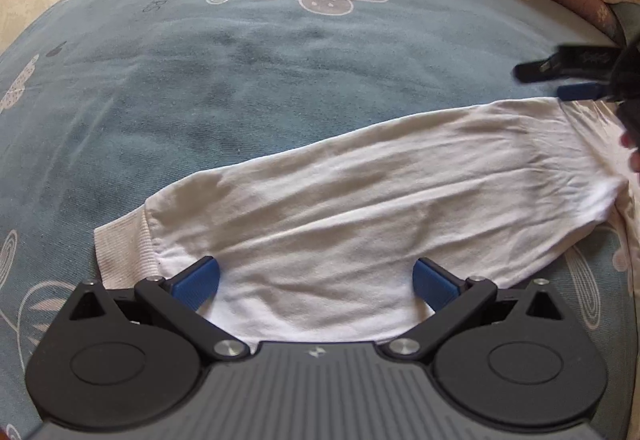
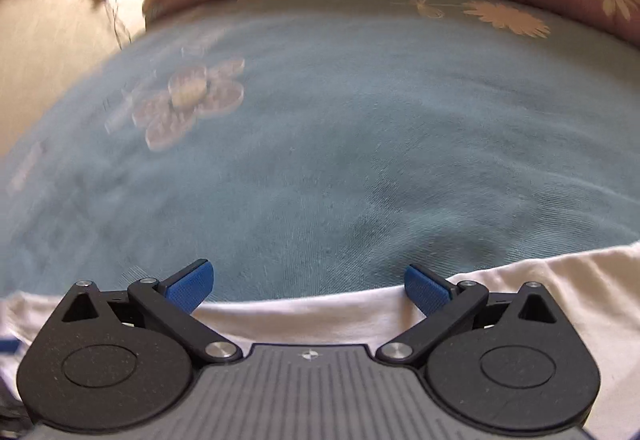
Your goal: Fold clothes
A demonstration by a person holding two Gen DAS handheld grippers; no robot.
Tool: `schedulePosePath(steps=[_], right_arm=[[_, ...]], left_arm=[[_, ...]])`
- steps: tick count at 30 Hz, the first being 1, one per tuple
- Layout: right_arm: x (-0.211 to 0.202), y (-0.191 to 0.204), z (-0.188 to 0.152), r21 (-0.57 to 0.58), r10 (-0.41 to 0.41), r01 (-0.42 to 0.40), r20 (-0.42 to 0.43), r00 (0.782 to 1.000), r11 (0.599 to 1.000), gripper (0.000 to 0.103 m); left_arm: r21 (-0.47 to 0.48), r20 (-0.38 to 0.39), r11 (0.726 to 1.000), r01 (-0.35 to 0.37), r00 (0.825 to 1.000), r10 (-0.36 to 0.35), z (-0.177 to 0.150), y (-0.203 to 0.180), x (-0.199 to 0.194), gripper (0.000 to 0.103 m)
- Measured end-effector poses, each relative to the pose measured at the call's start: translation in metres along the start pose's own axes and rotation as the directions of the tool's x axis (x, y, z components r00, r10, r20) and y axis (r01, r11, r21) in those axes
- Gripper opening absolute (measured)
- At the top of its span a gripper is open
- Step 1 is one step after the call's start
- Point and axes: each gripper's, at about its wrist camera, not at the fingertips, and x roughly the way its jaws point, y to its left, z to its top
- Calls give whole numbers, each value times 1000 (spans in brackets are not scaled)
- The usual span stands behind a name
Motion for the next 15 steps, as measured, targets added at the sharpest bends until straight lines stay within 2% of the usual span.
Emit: schedulePosePath(steps=[4, 8, 11, 15], right_arm=[[-57, -31, -13, 6, -29, 28, 69, 997, 1000, 103], [-118, -100, -50, 66, -169, 164, 67, 983, 984, 103], [-163, -164, -82, 174, -298, 287, 46, 953, 942, 103], [-215, -243, -120, 329, -451, 423, 9, 893, 844, 103]], left_arm=[[37, 25, 999, -22, 999, 21, 7, -27, -13, 102], [97, 42, 995, 20, 999, -24, 16, -74, -23, 102], [152, 58, 986, 67, 995, -77, 20, -123, -29, 102], [231, 58, 961, 151, 984, -168, 26, -194, -35, 102]])
